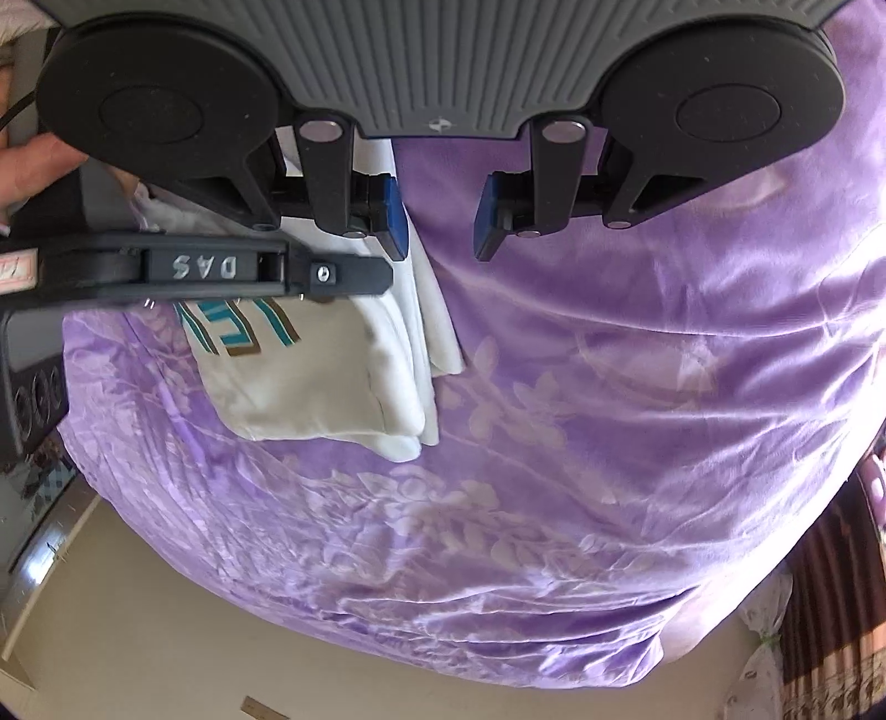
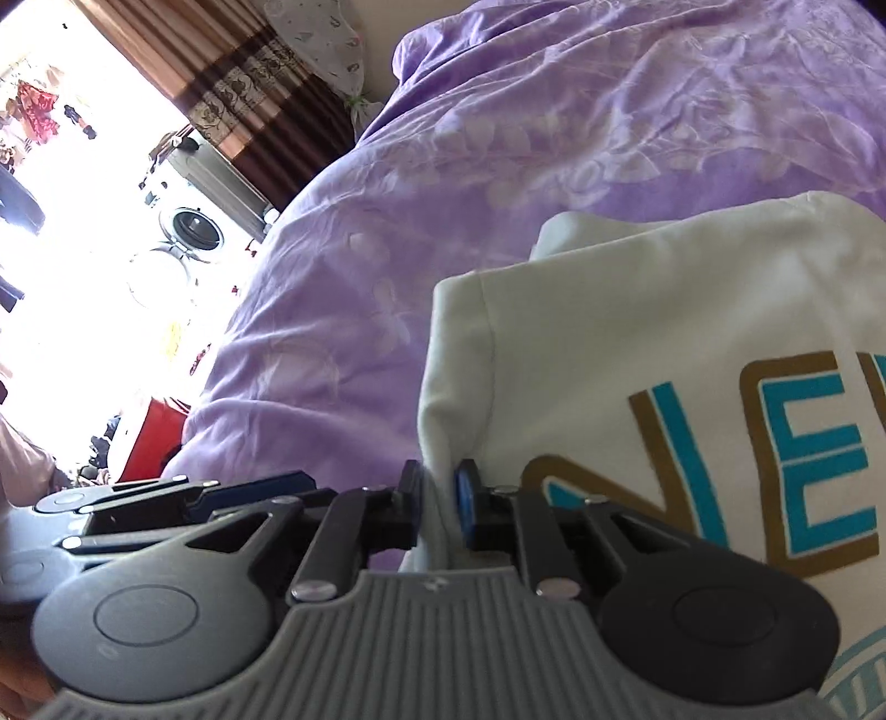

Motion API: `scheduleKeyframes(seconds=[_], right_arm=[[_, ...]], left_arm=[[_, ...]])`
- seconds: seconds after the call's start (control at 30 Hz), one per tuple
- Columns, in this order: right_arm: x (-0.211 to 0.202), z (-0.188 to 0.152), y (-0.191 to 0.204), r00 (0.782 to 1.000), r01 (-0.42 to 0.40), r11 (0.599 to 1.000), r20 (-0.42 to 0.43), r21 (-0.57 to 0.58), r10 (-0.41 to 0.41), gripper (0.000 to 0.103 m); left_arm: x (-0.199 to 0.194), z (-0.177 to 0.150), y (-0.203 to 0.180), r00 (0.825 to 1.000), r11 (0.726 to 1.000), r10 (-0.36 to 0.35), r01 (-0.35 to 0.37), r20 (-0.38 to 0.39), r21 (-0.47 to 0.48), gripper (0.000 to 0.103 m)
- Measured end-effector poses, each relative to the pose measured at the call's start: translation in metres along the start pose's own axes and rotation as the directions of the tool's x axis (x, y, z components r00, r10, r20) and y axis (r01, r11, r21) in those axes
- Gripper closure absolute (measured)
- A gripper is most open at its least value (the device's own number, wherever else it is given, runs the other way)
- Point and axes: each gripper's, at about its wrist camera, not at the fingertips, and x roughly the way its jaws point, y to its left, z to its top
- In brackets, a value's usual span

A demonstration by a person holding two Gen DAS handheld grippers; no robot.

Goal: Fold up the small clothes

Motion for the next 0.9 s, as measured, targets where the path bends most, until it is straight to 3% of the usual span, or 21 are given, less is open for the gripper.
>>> scheduleKeyframes(seconds=[0.1,0.3,0.43,0.57,0.67,0.8,0.9], right_arm=[[-0.020,-0.001,0.010,1.000,-0.006,0.999,0.018,-0.036,0.007,0.073],[-0.079,-0.017,0.021,0.996,0.000,0.992,0.091,-0.124,0.011,0.066],[-0.121,-0.040,0.009,0.989,0.048,0.987,0.143,-0.152,-0.026,0.065],[-0.158,-0.074,-0.015,0.982,0.100,0.980,0.177,-0.169,-0.069,0.055],[-0.177,-0.104,-0.037,0.974,0.154,0.973,0.193,-0.170,-0.120,0.054],[-0.194,-0.144,-0.071,0.965,0.197,0.971,0.200,-0.137,-0.168,0.050],[-0.194,-0.167,-0.088,0.961,0.227,0.965,0.191,-0.131,-0.200,0.049]], left_arm=[[-0.014,-0.002,-0.006,1.000,1.000,-0.004,0.004,0.006,0.001,0.070],[-0.046,-0.013,-0.013,0.996,0.995,-0.081,0.083,0.033,-0.064,0.051],[-0.057,-0.025,-0.015,0.990,0.980,-0.138,0.141,0.027,-0.138,0.041],[-0.052,-0.044,-0.014,0.980,0.955,-0.198,0.191,-0.008,-0.228,0.036],[-0.041,-0.057,-0.011,0.966,0.921,-0.259,0.238,-0.027,-0.310,0.034],[-0.019,-0.073,-0.003,0.941,0.853,-0.334,0.278,-0.053,-0.441,0.032],[-0.008,-0.076,0.000,0.939,0.820,-0.343,0.285,-0.029,-0.496,0.033]])
